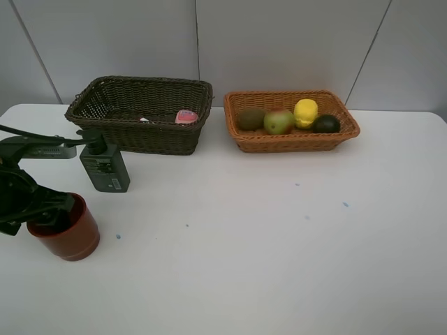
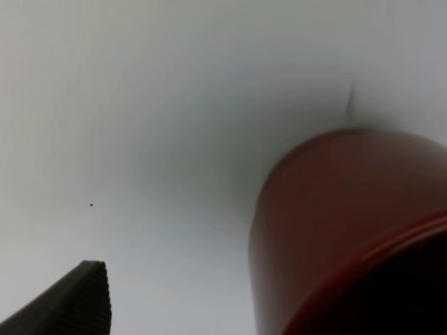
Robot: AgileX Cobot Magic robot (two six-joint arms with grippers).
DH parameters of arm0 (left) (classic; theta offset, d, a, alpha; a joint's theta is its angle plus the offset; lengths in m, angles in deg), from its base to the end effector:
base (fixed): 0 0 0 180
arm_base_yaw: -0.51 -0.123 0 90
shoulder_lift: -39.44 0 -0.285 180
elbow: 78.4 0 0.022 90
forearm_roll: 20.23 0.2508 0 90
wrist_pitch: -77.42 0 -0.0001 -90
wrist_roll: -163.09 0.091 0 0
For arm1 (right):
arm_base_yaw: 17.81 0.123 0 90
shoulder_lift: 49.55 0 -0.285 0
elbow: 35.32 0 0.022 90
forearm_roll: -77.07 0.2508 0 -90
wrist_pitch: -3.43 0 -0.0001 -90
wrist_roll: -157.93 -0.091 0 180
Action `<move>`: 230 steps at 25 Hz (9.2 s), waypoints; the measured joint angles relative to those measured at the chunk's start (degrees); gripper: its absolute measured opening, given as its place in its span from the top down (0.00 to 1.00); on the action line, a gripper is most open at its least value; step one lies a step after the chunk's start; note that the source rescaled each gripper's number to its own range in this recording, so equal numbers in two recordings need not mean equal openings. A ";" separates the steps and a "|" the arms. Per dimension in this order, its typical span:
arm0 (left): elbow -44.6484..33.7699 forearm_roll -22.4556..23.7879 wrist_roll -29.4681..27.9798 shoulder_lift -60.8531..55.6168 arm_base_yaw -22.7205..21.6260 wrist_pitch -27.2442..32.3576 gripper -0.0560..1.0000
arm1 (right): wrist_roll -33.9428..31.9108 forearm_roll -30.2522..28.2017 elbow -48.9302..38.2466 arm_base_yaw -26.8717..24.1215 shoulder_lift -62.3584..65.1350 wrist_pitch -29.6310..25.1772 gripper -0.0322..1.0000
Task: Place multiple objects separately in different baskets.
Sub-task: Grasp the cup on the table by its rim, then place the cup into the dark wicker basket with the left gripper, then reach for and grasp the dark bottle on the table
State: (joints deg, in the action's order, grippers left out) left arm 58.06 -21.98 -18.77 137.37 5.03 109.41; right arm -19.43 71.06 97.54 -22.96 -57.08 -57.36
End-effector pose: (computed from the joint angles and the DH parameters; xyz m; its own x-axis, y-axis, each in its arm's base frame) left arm 0.2222 -0.0190 0.1324 -0.9934 0.0200 -0.1130 0.0227 0.9995 -0.0227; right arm -0.0095 -0.0075 0.2845 -0.4407 -0.0575 -0.8958 0.1294 0.9834 -0.1268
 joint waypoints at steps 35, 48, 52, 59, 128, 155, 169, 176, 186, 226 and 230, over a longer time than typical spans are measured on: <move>2.72 -2.19 0.20 -7.87 0.00 6.74 0.95 | 0.00 0.00 0.00 0.00 0.00 0.00 0.01; 23.69 -2.58 0.49 -21.63 0.00 24.35 0.95 | 0.00 0.00 0.00 0.00 0.00 0.00 0.01; 28.21 -2.58 0.60 -20.09 0.00 23.78 0.95 | 0.00 0.00 0.00 0.00 0.00 0.00 0.01; 33.75 -2.58 0.60 -10.07 0.00 12.10 0.95 | 0.00 0.00 0.00 0.00 0.00 0.00 0.01; 60.70 2.56 -2.59 33.06 0.00 8.19 0.00 | 0.00 0.00 0.00 0.00 0.00 0.00 0.01; 60.77 -4.37 39.86 13.15 1.57 37.08 0.00 | 0.00 0.00 0.00 0.00 0.00 0.00 0.01; 56.17 -2.94 62.33 12.08 8.22 37.08 0.00 | 0.00 0.00 0.00 0.00 0.00 0.00 0.01; 50.12 -1.22 73.59 12.07 8.29 37.35 0.12 | 0.00 0.00 0.00 0.00 0.00 0.00 0.01; 49.29 -1.66 74.59 12.02 9.48 37.35 0.22 | 0.00 0.00 0.00 0.00 0.00 0.00 0.01; 49.29 1.12 74.92 25.52 9.48 31.93 0.12 | 0.00 0.00 0.00 0.00 0.00 0.00 0.01; 48.10 1.06 75.44 26.59 9.48 30.39 0.12 | 0.00 0.00 0.00 0.00 0.00 0.00 0.01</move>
State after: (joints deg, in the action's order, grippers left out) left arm 106.16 -20.91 56.66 163.96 14.51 139.80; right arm -19.43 71.06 97.54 -22.96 -57.08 -57.36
